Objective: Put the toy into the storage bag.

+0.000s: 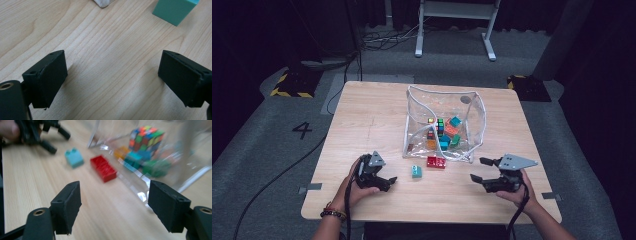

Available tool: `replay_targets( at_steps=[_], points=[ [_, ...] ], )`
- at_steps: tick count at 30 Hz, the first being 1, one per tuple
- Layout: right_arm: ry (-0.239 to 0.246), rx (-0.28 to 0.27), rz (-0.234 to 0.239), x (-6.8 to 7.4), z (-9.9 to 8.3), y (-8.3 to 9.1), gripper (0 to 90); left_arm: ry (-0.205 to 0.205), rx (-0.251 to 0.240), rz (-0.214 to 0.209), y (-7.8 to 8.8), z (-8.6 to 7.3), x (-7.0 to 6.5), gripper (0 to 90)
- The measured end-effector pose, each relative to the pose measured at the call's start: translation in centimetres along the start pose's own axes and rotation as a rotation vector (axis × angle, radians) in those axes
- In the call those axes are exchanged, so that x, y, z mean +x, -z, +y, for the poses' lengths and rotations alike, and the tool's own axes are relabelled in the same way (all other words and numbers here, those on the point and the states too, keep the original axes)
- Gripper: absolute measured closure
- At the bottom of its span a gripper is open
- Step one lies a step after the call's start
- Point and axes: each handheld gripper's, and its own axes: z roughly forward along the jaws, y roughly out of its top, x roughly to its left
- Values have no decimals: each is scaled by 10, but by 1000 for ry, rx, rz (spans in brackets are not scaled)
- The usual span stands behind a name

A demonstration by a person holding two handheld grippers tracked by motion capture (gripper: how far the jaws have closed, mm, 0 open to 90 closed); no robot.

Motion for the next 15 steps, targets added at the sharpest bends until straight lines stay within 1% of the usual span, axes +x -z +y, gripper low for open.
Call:
replay_targets(
  at_steps=[2,4,5,6,7,9,11,12,13,15],
  points=[
    [21,36,26,5,-7,-14,269,0,0,0,0,0,0,89],
    [37,51,31,8,-9,-27,277,0,0,0,0,0,0,89],
    [38,54,43,8,-9,-32,286,0,-1,0,0,0,0,89],
    [46,61,58,9,-8,-38,287,0,0,0,0,0,0,89],
    [60,64,63,10,-8,-44,287,0,-1,0,0,0,0,89],
    [68,84,67,14,-7,-56,287,0,0,0,0,0,0,89],
    [86,94,76,20,-5,-67,282,1,4,2,0,0,0,89],
    [95,96,71,23,-4,-73,281,0,1,-1,0,0,0,89],
    [118,96,63,24,-3,-78,281,1,2,1,0,0,0,89],
    [128,99,60,26,-1,-88,278,0,1,0,0,0,0,89]
  ],
)
